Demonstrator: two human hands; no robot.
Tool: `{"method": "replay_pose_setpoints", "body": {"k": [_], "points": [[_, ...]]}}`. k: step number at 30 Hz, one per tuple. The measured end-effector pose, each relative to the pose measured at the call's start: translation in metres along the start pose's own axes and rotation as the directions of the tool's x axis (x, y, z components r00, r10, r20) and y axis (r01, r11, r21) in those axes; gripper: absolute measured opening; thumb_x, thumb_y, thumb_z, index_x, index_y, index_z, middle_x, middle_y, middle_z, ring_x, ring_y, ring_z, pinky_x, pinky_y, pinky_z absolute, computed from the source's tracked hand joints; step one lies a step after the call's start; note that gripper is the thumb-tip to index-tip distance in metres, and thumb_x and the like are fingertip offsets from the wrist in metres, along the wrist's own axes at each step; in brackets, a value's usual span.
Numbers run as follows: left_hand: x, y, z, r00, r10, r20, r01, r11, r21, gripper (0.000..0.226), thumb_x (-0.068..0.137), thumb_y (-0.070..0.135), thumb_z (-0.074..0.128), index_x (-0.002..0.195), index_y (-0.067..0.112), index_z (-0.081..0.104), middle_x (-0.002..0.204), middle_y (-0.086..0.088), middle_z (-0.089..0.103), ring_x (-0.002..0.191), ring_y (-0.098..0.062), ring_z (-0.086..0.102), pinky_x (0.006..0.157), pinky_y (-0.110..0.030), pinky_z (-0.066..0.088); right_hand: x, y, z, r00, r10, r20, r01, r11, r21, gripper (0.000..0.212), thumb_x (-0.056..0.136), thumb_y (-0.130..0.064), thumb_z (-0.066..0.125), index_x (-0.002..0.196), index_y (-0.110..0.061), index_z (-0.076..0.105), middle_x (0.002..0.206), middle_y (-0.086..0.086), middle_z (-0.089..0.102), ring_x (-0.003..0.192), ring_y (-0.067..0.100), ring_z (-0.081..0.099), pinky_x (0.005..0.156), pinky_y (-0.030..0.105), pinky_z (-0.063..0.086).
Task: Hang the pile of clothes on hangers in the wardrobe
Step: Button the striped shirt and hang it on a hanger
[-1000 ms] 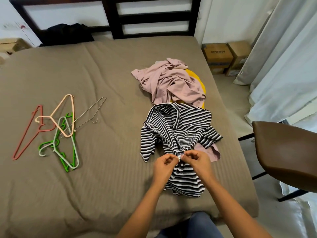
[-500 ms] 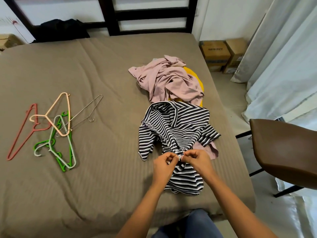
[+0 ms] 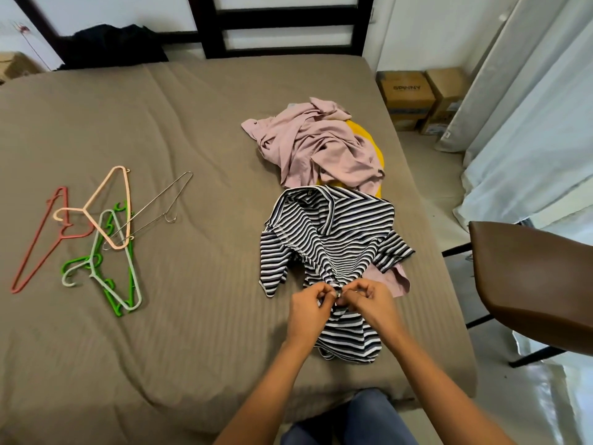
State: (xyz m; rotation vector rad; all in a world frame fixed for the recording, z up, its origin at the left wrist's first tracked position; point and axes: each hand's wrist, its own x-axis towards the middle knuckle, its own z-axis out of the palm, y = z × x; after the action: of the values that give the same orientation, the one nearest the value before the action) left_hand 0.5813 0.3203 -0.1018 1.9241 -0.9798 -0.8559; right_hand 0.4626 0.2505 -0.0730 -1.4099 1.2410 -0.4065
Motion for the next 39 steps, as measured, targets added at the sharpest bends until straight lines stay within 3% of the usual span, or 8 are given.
{"method": "replay_pose_setpoints", "body": {"k": [6, 10, 19, 25, 29, 31, 34, 39], "points": [[-0.001, 0.002, 0.009, 0.991, -0.132, -0.018, 0.131, 0.991, -0.024, 0.023, 0.083, 0.024, 0.058, 0.063, 0.012, 0.062, 0.054, -0.002, 0.056, 0.053, -0.012, 0.05, 0.06, -0.033, 0.044, -0.007, 0.008, 0.015, 0.981, -0.093, -0.17, 0.075, 0.991, -0.109, 0.012, 0.075, -0.005, 0.071, 0.07, -0.016, 0.069, 0.062, -0.001, 0.066, 0.058, 0.003, 0.057, 0.061, 0.022, 0.047], [-0.004, 0.001, 0.019, 0.951, -0.309, 0.012, 0.3, 0.911, -0.282, 0.03, 0.08, 0.031, 0.062, 0.06, 0.008, 0.064, 0.05, 0.0, 0.047, 0.048, -0.01, 0.034, 0.051, -0.029, 0.028, -0.015, 0.016, 0.024, 0.938, -0.229, -0.259, 0.16, 0.951, -0.263, 0.008, 0.078, -0.008, 0.072, 0.078, -0.016, 0.069, 0.068, -0.005, 0.066, 0.063, 0.005, 0.059, 0.065, 0.023, 0.048], [-0.006, -0.007, 0.035, 0.909, -0.415, 0.037, 0.392, 0.823, -0.41, 0.027, 0.089, 0.014, 0.055, 0.064, 0.01, 0.063, 0.059, 0.0, 0.056, 0.058, -0.013, 0.044, 0.056, -0.028, 0.035, -0.029, 0.028, 0.028, 0.765, -0.626, -0.151, 0.398, 0.644, -0.653, 0.025, 0.087, -0.025, 0.047, 0.08, -0.009, 0.064, 0.076, 0.004, 0.06, 0.069, 0.022, 0.056, 0.068, 0.029, 0.041], [-0.01, -0.002, 0.033, 0.94, -0.341, -0.01, 0.313, 0.876, -0.368, 0.03, 0.091, 0.003, 0.049, 0.068, 0.02, 0.055, 0.068, 0.003, 0.059, 0.066, -0.011, 0.052, 0.068, -0.028, 0.044, -0.031, 0.016, 0.034, 0.921, -0.168, -0.352, 0.152, 0.986, -0.072, 0.011, 0.083, -0.002, 0.063, 0.075, -0.009, 0.063, 0.069, 0.004, 0.062, 0.062, 0.015, 0.053, 0.062, 0.025, 0.043], [-0.014, -0.015, 0.024, 0.994, -0.108, -0.006, 0.105, 0.974, -0.202, 0.03, 0.093, 0.009, 0.05, 0.07, 0.027, 0.049, 0.066, 0.013, 0.054, 0.062, 0.005, 0.048, 0.066, -0.019, 0.039, -0.01, 0.015, 0.022, 0.917, 0.399, 0.024, -0.372, 0.83, 0.416, 0.025, 0.083, 0.002, 0.056, 0.06, -0.009, 0.057, 0.051, 0.002, 0.049, 0.048, 0.011, 0.044, 0.045, 0.023, 0.036], [-0.019, -0.023, 0.021, 1.0, 0.011, 0.021, -0.009, 0.996, -0.093, 0.022, 0.093, 0.017, 0.051, 0.073, 0.025, 0.049, 0.063, 0.015, 0.053, 0.062, 0.006, 0.049, 0.062, -0.015, 0.037, 0.001, 0.011, 0.014, 0.931, 0.361, -0.047, -0.342, 0.911, 0.23, 0.022, 0.085, -0.002, 0.057, 0.065, -0.01, 0.054, 0.053, -0.002, 0.05, 0.05, 0.013, 0.048, 0.046, 0.02, 0.037], [-0.027, -0.026, 0.02, 0.992, 0.124, 0.035, -0.125, 0.992, 0.019, 0.016, 0.092, 0.022, 0.049, 0.079, 0.013, 0.054, 0.067, 0.015, 0.05, 0.06, 0.0, 0.047, 0.06, -0.018, 0.035, 0.02, -0.003, 0.006, 0.986, -0.004, -0.167, -0.044, 0.959, -0.279, 0.023, 0.082, -0.023, 0.07, 0.088, -0.015, 0.049, 0.077, -0.002, 0.053, 0.074, 0.016, 0.051, 0.065, 0.026, 0.038], [-0.028, -0.024, 0.019, 0.996, -0.047, 0.081, 0.06, 0.983, -0.176, 0.017, 0.092, 0.016, 0.057, 0.075, 0.018, 0.058, 0.056, 0.017, 0.052, 0.055, 0.002, 0.045, 0.059, -0.017, 0.038, 0.043, -0.003, 0.017, 0.95, 0.297, 0.098, -0.242, 0.897, -0.37, 0.021, 0.068, -0.004, 0.072, 0.07, -0.011, 0.053, 0.066, 0.007, 0.052, 0.057, 0.015, 0.046, 0.055, 0.026, 0.041]]}}
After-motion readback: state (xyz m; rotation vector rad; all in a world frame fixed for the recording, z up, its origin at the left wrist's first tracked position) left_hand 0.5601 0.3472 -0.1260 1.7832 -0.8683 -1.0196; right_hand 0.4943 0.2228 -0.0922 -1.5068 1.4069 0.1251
